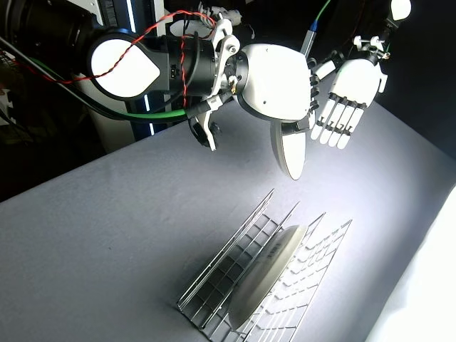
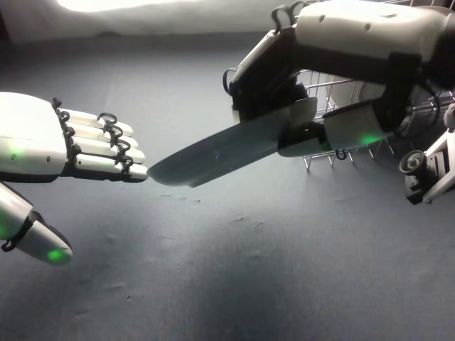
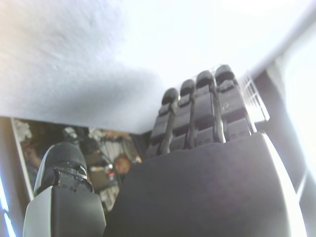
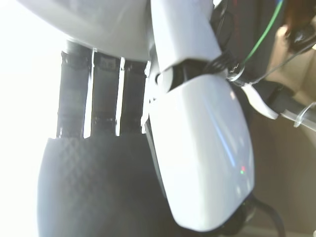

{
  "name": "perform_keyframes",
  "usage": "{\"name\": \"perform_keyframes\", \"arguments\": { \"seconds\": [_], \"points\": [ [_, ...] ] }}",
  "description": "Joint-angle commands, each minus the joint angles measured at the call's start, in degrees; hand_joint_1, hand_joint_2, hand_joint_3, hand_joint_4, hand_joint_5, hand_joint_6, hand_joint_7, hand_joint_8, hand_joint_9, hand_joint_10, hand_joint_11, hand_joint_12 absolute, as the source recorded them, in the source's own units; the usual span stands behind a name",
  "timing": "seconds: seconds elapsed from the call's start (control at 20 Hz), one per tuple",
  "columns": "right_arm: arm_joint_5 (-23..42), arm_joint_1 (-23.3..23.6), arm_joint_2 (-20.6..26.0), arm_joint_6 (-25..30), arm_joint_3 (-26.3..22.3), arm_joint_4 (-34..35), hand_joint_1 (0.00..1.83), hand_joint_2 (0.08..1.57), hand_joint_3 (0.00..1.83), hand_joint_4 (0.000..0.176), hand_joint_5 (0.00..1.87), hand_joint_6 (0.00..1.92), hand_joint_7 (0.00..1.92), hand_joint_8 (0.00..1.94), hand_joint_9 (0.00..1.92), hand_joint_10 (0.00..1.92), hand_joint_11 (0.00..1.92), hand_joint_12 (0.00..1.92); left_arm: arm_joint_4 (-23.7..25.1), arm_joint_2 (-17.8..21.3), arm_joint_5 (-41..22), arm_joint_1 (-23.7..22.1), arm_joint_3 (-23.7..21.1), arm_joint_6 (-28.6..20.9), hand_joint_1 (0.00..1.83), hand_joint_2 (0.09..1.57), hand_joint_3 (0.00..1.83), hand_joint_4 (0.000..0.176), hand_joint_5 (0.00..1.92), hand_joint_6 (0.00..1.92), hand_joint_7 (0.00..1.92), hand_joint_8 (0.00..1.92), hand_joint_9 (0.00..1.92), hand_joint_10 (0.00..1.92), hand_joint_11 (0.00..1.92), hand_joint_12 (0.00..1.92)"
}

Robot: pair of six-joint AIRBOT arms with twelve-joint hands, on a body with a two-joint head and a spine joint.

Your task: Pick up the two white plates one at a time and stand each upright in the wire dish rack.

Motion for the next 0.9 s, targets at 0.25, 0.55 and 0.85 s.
{"name": "perform_keyframes", "arguments": {
  "seconds": [0.25,0.55,0.85],
  "points": [
    [6.6,2.7,3.1,1.7,-1.4,12.1,1.49,1.11,0.00,0.000,0.91,0.98,0.97,0.88,0.88,1.10,0.87,1.53,-3.4,0.0,-1.8,0.0,1.1,-0.1,0.00,1.03,0.00,0.000,0.00,0.00,0.00,0.00,0.00,0.00,0.00,0.00],
    [6.5,3.0,6.0,2.0,-1.4,15.0,1.48,1.12,0.00,0.000,0.89,1.01,0.95,0.92,0.87,1.11,0.86,1.54,-3.2,-0.1,-1.8,-0.8,1.4,-0.9,0.00,1.04,0.00,0.000,0.00,0.00,0.00,0.00,0.00,0.00,0.00,0.00],
    [6.1,3.5,7.7,2.1,-0.1,16.9,1.49,1.11,0.00,0.000,0.90,0.99,0.96,0.90,0.90,1.09,0.88,1.52,-2.3,-0.2,-1.8,-1.3,1.7,-1.5,0.00,1.04,0.00,0.000,0.00,0.00,0.00,0.00,0.00,0.00,0.00,0.00]
  ]
}}
